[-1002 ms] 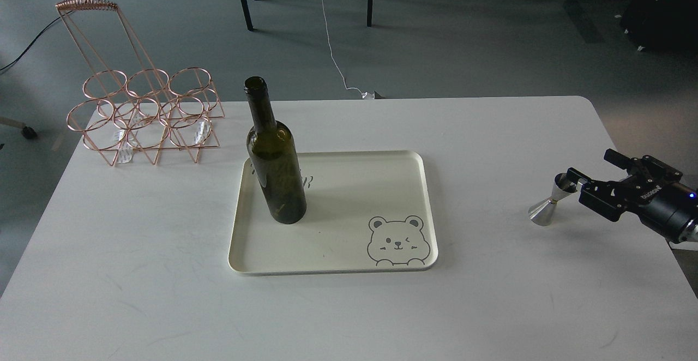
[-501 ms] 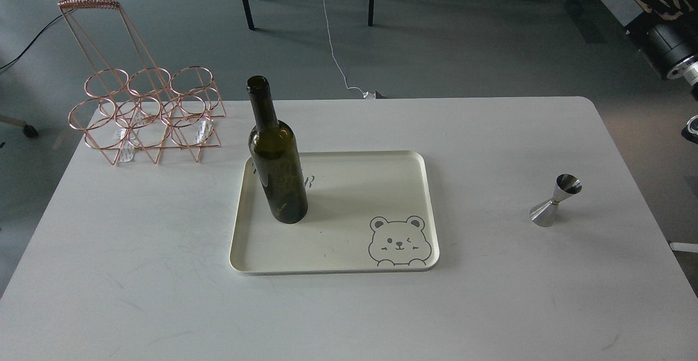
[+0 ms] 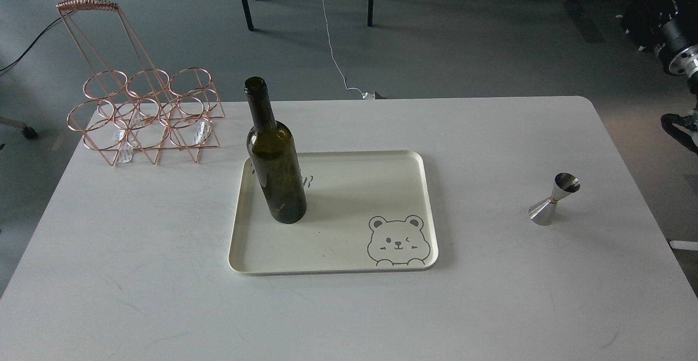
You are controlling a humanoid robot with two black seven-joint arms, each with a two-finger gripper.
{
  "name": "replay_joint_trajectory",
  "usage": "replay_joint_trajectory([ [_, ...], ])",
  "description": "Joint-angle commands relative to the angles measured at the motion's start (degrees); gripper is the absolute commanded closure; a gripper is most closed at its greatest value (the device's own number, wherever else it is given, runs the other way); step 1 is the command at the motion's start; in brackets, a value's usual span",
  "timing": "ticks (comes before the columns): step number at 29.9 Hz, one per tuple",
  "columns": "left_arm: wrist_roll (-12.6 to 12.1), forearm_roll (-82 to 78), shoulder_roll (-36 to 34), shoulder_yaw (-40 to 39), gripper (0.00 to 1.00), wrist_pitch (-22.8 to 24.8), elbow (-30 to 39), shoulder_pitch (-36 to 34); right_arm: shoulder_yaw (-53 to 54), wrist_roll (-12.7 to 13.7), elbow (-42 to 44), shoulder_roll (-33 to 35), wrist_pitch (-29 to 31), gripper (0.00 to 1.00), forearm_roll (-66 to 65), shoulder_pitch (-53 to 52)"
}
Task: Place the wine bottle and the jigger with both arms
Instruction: 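Reach the left gripper toward the neck of the green wine bottle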
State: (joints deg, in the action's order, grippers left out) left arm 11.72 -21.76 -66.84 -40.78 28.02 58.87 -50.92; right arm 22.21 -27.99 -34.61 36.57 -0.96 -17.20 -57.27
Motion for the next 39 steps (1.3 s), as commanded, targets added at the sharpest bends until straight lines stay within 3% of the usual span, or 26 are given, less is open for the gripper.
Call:
replay_joint_trajectory([
  [1, -0.03, -7.83, -2.58, -0.17, 0.02, -0.02, 9.22, -1.11, 1.61, -0.01, 4.18, -1.06, 8.83, 0.02, 14.52, 1.8],
  [7, -0.03, -22.96, -5.57, -0.79, 0.02, -0.02, 21.79, -2.08, 1.79, -0.01, 20.35, -7.73, 28.96, 0.01, 30.8, 4.18],
  [13, 0.15, -42.01, -7.6, -0.62, 0.02, -0.02, 33.57, -2.08, 6.26, -0.01, 22.92, -8.71, 28.96, 0.01, 35.3, 8.57],
  [15, 0.32, -48.61, -6.2, 0.08, 0.02, -0.6, 34.29, -1.9, 7.49, -0.01, 22.92, -8.71, 28.96, 0.01, 35.3, 8.84],
  [19, 3.22, -56.45, -3.12, 0.44, 0.02, -2.88, 35.6, -1.9, 8.03, -0.01, 22.84, -8.62, 28.96, 0.01, 35.3, 8.66],
  [26, 3.05, -61.81, -2.77, 1.23, 0.04, -4.29, 41.49, -1.29, 8.03, -0.01, 22.92, -8.44, 28.96, 0.01, 35.3, 8.84],
  [31, 3.22, -71.73, -0.57, 6.14, 0.04, -11.49, 41.67, -1.29, 8.03, -0.01, 23.01, -8.71, 28.96, 0.01, 35.3, 8.66],
  [39, 3.4, -76.5, 0.83, 14.76, 0.05, -17.47, 42.03, -1.29, 8.03, -0.01, 23.1, -8.71, 28.96, 0.01, 35.3, 8.31],
])
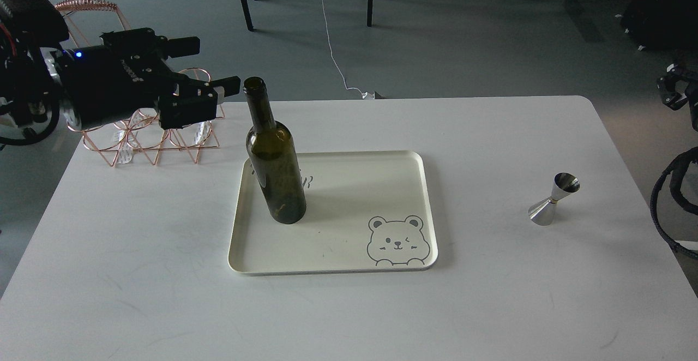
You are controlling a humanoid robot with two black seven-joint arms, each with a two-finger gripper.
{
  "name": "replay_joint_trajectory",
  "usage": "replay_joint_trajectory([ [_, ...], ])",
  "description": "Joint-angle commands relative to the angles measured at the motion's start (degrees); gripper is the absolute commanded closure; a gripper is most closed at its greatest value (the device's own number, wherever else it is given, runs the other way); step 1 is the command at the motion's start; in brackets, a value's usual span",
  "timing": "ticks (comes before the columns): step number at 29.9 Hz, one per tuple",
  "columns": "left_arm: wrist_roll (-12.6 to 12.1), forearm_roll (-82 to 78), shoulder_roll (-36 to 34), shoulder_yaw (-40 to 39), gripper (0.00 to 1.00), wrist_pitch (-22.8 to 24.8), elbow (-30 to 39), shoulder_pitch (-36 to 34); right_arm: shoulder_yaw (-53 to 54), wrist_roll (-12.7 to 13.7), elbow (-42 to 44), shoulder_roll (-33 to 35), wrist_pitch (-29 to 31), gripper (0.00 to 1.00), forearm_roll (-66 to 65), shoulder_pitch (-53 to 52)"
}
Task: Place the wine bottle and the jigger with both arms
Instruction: 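Reach the left gripper toward the neck of the green wine bottle, then grasp the bottle neck with the left gripper and lift it toward the rack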
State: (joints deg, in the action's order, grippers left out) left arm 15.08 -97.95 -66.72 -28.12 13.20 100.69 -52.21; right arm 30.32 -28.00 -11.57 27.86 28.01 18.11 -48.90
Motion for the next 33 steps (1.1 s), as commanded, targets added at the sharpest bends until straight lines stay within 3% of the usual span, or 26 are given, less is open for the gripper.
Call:
replay_joint_trajectory([
  [1, 0.03, -0.4, 1.06, 3.06, 0.06, -3.79, 0.21, 0.0, -0.09, 0.0, 0.15, 0.09, -0.01, 0.01, -0.01, -0.05],
  [10, -0.49, -1.45, 6.33, 6.32, 0.06, -8.98, -2.08, 0.09, -0.17, 0.0, 0.24, 0.18, -0.01, 0.01, -0.01, -0.05],
  [22, -0.58, -1.72, 8.89, 6.41, 0.15, -9.68, -3.92, 2.81, -0.26, 0.0, 0.24, 0.18, -0.01, 0.01, -0.09, -0.14],
  [33, -0.58, -1.63, 9.42, 6.41, 0.47, -10.48, -5.5, 3.25, -0.26, 0.0, 0.24, -0.09, -0.01, 0.01, -0.09, -0.58],
])
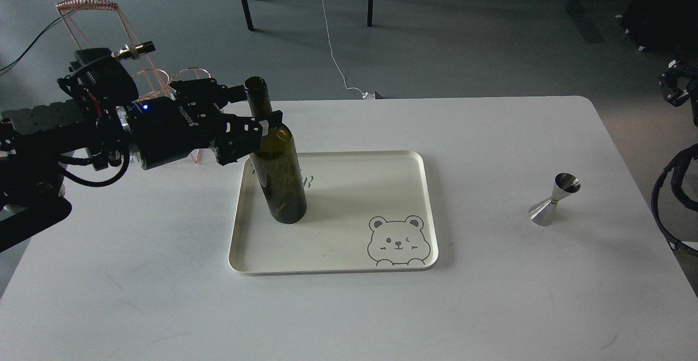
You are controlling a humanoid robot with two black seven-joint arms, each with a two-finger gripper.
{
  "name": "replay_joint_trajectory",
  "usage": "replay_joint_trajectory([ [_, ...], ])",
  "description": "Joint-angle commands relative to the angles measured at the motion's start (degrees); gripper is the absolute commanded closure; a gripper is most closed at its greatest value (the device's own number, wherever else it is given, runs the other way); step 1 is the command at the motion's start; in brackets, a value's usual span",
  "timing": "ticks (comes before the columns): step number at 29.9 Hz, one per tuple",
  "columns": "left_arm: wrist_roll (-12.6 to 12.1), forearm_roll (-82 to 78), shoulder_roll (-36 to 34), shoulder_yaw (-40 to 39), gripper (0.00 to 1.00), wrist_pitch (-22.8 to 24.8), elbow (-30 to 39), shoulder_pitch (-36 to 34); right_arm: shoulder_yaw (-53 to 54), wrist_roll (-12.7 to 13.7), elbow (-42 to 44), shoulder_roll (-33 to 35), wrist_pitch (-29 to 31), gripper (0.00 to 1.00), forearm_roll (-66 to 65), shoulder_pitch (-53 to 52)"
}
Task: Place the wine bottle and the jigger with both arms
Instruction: 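Grasp the bottle neck with the left gripper and lift it toward the rack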
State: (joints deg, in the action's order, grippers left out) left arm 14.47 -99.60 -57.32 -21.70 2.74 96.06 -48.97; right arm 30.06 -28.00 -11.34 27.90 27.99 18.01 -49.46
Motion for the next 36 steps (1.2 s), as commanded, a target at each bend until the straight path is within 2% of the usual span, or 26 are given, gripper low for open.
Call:
replay_joint_trajectory([
  [1, 0.03, 0.02, 0.02, -0.01, 0.5, -0.01, -1.14, 0.01, 0.0, 0.0, 0.0, -0.13, 0.01, 0.01, 0.0, -0.02],
  [6, 0.21, 0.1, 0.11, -0.01, 0.63, -0.1, -1.49, 0.01, 0.0, 0.0, 0.0, -0.13, 0.01, 0.01, 0.0, -0.02],
  [18, 0.56, 0.19, -0.33, -0.53, 0.77, -0.19, -0.88, -0.16, -0.17, 0.0, 0.09, -0.04, 0.01, 0.01, -0.09, -0.02],
  [23, 1.0, 0.45, -1.38, -2.55, 0.79, -0.1, -0.7, -0.95, -0.17, 0.0, 0.09, 0.05, 0.01, 0.01, 0.0, -0.02],
  [27, 3.63, 1.07, -4.37, -6.5, 0.8, 0.6, -0.7, -2.53, -0.17, 0.0, 0.09, 0.31, 0.01, 0.01, 0.0, -0.11],
  [30, 5.3, 1.42, -7.7, -6.69, 0.81, 1.13, -1.14, -5.42, -0.17, 0.0, 0.09, 0.4, 0.01, 0.01, -0.08, -0.11],
  [36, 7.59, 7.56, -11.32, -6.6, 0.83, 9.04, -5.35, -11.5, -0.17, 0.0, 0.09, 0.22, 0.01, 0.01, -0.09, -0.11],
])
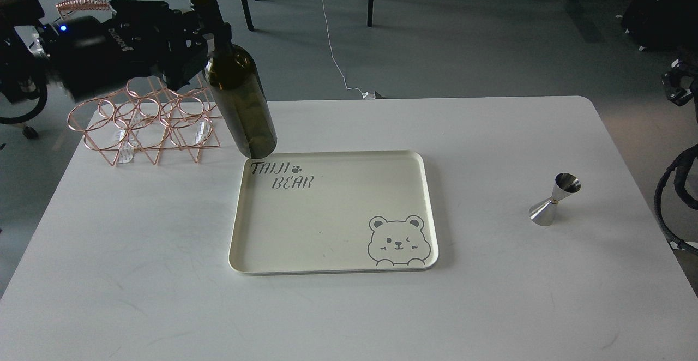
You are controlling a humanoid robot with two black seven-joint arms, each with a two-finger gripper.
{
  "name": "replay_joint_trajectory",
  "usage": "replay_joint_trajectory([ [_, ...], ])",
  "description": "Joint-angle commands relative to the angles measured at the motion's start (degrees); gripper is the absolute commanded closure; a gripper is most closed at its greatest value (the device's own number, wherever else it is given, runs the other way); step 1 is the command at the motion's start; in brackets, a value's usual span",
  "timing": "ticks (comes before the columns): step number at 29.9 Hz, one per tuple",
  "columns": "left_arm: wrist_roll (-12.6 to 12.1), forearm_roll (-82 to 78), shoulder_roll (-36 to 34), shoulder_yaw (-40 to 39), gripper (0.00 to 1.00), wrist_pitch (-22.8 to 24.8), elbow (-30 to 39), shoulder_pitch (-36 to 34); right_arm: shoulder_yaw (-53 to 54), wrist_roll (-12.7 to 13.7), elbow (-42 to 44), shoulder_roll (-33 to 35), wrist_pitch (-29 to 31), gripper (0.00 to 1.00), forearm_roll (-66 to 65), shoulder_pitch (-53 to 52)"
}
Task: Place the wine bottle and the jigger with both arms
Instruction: 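Grasp the bottle neck with the left gripper and lift it toward the rack, then lower the bottle into the copper wine rack with the left gripper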
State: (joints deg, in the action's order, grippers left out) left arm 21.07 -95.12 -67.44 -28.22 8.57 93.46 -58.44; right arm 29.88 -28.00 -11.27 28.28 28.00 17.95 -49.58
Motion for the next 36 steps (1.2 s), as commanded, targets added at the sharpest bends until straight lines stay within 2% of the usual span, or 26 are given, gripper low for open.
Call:
replay_joint_trajectory([
  [1, 1.17, 3.71, -1.38, -0.17, 0.83, 3.29, -3.8, -2.55, 0.0, 0.0, 0.02, -0.16, 0.0, 0.01, -0.02, -0.08],
  [5, 1.6, 3.63, -0.85, 0.18, 0.84, 3.38, -10.21, -5.63, -0.17, 0.0, 0.02, -0.16, 0.0, 0.01, -0.02, -0.7],
  [12, 1.87, 3.28, 2.75, 0.36, 0.85, 3.11, -21.29, -5.99, -0.26, 0.0, 0.02, -0.33, 0.0, 0.01, -0.02, -1.05],
  [24, 1.87, 2.14, 7.41, 1.06, 0.86, 1.8, -28.33, -5.46, -0.35, 0.0, 0.11, -0.07, 0.0, 0.01, -0.02, -1.05],
  [36, 1.96, -0.24, 9.61, 1.94, 0.85, 0.65, -30.09, -5.2, -0.35, 0.0, 0.11, -0.33, 0.0, 0.01, -0.11, -1.05],
])
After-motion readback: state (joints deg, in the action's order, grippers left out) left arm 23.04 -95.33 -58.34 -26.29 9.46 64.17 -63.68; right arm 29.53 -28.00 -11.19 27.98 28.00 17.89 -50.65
